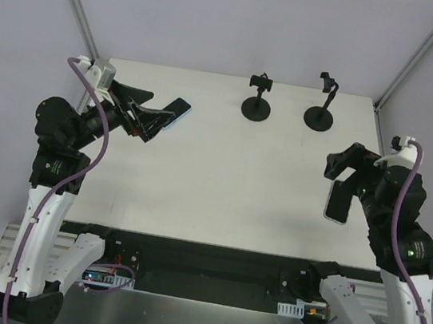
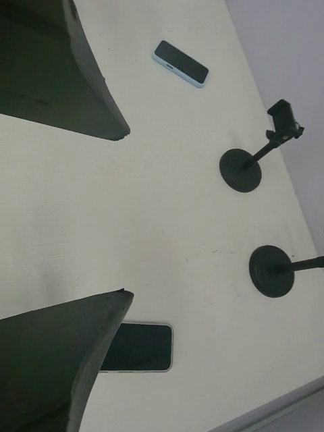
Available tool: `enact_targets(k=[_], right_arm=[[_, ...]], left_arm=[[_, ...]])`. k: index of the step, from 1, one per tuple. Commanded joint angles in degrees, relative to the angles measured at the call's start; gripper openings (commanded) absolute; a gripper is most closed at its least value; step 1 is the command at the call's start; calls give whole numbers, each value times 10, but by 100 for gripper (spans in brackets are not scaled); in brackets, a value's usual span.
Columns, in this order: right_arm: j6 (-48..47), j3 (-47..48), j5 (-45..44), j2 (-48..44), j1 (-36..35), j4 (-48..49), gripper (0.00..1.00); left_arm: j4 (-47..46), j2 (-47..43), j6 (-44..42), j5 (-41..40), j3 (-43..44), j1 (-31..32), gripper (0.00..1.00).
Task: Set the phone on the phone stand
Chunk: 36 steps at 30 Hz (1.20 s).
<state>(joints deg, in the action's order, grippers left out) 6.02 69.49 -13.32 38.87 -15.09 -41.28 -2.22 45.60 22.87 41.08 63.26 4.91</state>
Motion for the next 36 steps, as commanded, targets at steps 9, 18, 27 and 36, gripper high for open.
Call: enact_targets(k=[9, 18, 27, 36], right_arm=[[71, -68, 95, 206, -42, 288, 96], [99, -7, 24, 456, -69, 556, 96], [9, 104, 160, 619, -42, 588, 96], [0, 229, 229, 747, -12, 581, 78]], left_arm=[[-21, -12, -109, -95, -133, 12, 99], [-24, 13, -38, -143, -153, 3, 99], [-24, 63, 24, -44, -136, -46, 99], [-42, 102, 20, 52, -125, -73, 91]])
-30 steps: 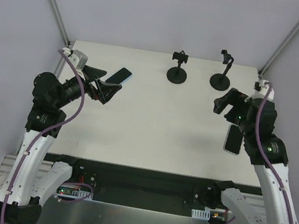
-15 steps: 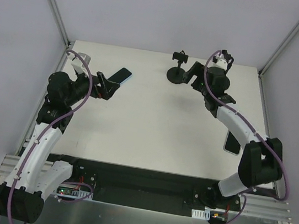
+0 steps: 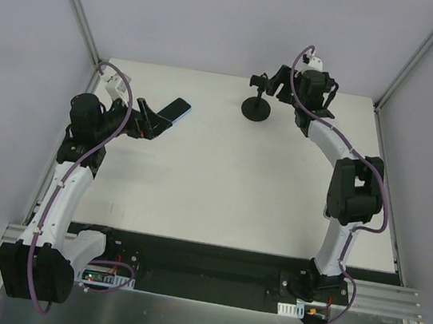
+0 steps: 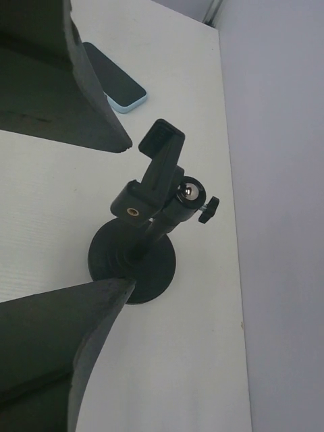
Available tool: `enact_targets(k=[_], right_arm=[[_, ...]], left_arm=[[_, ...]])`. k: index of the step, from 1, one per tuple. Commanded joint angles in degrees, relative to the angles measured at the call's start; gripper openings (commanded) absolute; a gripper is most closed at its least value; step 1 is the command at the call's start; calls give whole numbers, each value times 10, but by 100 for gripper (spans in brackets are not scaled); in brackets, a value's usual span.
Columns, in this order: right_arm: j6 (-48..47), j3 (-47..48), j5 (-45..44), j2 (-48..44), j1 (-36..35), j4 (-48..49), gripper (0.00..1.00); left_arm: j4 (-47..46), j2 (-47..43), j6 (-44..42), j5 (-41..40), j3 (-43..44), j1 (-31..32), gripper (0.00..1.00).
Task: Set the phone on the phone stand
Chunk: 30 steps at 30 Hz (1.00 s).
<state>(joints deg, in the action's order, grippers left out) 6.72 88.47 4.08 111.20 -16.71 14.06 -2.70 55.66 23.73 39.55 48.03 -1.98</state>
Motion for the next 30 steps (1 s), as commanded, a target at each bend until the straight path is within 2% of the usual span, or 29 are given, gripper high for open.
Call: enact_targets(k=[1, 6, 13, 20, 26, 30], right_arm=[[-9, 44, 64, 37, 4, 32, 75], [-30, 107, 114, 91, 5, 33, 70], [-32, 85, 117, 99, 4, 65, 65], [-48, 83, 140, 103, 11, 69, 59], [-51, 64, 142, 88, 14, 83, 47], [-56, 54, 146, 76, 15, 86, 35]], left_arm=[[-42, 3, 14, 73, 27, -4, 91], [-51, 7, 21, 80, 22, -4, 90], [-65, 30, 34, 98, 20, -5, 90], [-114, 69, 90, 139, 12, -18, 86], [-123, 85, 100, 145, 6, -19, 84], [-124, 105, 110, 158, 11, -19, 82]])
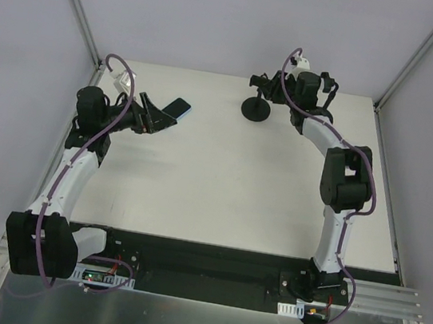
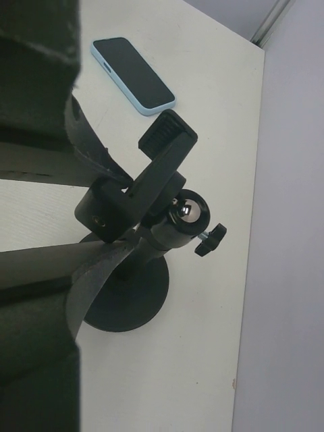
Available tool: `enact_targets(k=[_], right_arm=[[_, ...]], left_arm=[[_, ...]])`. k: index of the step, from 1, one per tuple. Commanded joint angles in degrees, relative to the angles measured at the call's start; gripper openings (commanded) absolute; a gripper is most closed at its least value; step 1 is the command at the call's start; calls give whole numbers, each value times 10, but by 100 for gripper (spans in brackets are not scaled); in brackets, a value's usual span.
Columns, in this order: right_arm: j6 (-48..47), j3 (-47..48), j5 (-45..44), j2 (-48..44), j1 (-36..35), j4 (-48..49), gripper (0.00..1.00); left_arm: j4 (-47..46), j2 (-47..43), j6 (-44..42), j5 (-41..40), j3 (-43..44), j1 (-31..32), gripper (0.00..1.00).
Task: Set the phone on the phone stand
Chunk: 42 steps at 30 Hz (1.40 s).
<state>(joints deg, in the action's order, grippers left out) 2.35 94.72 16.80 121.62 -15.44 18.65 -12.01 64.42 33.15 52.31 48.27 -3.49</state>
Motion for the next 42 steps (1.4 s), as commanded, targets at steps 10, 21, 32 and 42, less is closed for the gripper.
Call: enact_targets(k=[10, 21, 32, 42], right_arm=[[-8, -78, 24, -80, 2, 60, 1], [34, -296, -42, -235, -54, 153, 1], [-3, -473, -241, -361, -208, 169, 1], [-19, -494, -220, -376, -224, 175, 77]], left_arm=[[-28, 31, 13, 33, 9, -5, 80], [-21, 44, 12, 35, 11, -5, 79], [50, 68, -30, 4, 31, -4, 79], [116, 113, -77, -39, 47, -3, 83]])
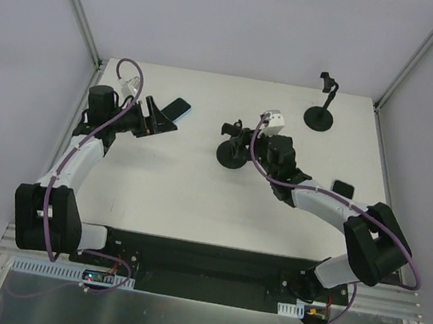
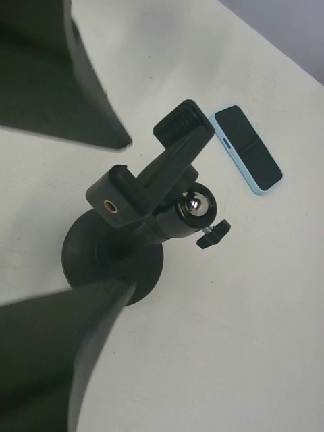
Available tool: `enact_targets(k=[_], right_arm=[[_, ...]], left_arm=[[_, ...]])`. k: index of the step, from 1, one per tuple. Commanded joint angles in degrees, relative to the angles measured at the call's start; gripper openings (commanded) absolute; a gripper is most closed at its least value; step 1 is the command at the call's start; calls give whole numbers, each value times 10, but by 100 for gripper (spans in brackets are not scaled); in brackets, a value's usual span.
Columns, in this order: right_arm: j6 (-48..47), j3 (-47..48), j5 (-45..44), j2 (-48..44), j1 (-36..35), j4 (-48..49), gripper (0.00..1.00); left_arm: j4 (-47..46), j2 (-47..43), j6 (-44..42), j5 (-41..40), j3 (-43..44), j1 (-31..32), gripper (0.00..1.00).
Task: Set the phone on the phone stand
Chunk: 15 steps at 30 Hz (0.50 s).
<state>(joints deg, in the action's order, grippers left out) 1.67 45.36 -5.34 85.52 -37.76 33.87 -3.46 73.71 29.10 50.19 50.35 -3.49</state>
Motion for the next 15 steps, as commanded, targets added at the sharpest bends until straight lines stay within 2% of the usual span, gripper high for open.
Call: enact_targets(k=[1, 2, 9, 13, 15], right_arm=[[-12, 0, 6, -16, -1, 30, 93], [-31, -2, 9, -17, -2, 33, 99], [-84, -42, 43, -61, 0, 78, 96], [-115, -93, 48, -104, 5, 140, 96], [-113, -113, 81, -115, 17, 187, 96]], left_arm=[[32, 26, -41, -19, 31, -3, 81], [32, 31, -46, -21, 34, -3, 79], [101, 74, -102, -88, 60, -1, 81], [144, 109, -135, -178, 101, 14, 81], [194, 148, -157, -222, 135, 26, 81]])
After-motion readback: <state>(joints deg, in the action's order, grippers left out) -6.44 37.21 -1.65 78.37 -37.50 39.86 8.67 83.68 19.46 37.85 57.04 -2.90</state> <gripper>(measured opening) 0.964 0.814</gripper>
